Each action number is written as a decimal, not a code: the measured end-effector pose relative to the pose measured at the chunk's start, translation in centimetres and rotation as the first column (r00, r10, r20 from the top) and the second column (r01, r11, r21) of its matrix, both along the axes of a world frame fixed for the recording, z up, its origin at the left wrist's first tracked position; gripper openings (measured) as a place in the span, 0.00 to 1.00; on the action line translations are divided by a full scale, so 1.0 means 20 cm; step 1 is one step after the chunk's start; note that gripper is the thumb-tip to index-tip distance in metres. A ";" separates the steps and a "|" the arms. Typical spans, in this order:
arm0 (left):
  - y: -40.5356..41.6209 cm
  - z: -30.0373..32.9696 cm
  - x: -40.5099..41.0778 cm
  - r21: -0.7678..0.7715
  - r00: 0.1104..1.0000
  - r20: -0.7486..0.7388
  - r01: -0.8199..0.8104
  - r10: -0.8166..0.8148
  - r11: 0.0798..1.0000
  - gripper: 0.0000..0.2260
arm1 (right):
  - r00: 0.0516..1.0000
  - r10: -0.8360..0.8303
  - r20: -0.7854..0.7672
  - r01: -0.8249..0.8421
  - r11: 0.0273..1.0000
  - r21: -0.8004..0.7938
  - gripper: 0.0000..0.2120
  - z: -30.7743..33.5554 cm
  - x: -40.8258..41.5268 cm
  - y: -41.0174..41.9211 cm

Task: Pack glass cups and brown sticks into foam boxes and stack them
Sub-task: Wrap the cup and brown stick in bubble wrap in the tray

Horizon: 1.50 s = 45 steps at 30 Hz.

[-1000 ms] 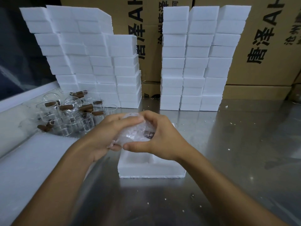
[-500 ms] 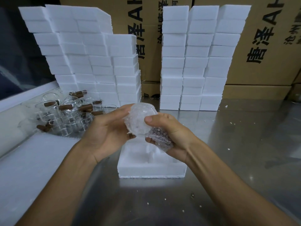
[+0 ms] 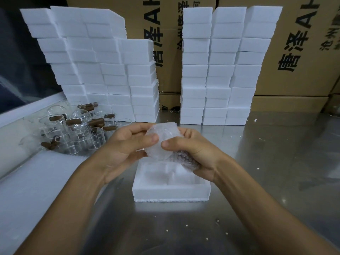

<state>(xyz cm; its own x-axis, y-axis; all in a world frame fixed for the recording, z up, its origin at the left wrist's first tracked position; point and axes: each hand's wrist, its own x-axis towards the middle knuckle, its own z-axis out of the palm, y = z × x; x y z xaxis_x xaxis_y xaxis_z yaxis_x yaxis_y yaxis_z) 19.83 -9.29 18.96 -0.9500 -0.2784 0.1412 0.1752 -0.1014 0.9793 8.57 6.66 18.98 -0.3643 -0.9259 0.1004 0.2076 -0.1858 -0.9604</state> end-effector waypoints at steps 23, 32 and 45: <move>0.06 -0.04 -0.06 -0.619 0.995 -0.061 -0.099 0.078 0.779 0.30 | 0.444 -0.033 -0.895 0.421 0.890 0.176 0.19 0.05 -0.01 0.02; 0.05 -0.09 -0.09 -0.637 0.955 -0.206 -0.295 0.212 0.712 0.32 | 0.229 -0.120 -0.966 0.515 0.857 0.015 0.31 0.03 -0.04 0.01; 0.00 -0.12 -0.10 -0.689 0.875 -0.348 -0.482 0.336 0.541 0.25 | 0.538 -0.302 -0.787 0.439 0.897 -0.044 0.19 0.06 -0.16 0.08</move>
<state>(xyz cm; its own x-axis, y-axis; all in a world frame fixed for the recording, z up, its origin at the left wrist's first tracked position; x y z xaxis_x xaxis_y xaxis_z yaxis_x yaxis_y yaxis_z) 17.80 -9.20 16.63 -0.7035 -0.3615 0.6119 0.1595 0.7587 0.6316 5.28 8.36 20.21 -0.5302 -0.7533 0.3891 -0.6613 0.0801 -0.7458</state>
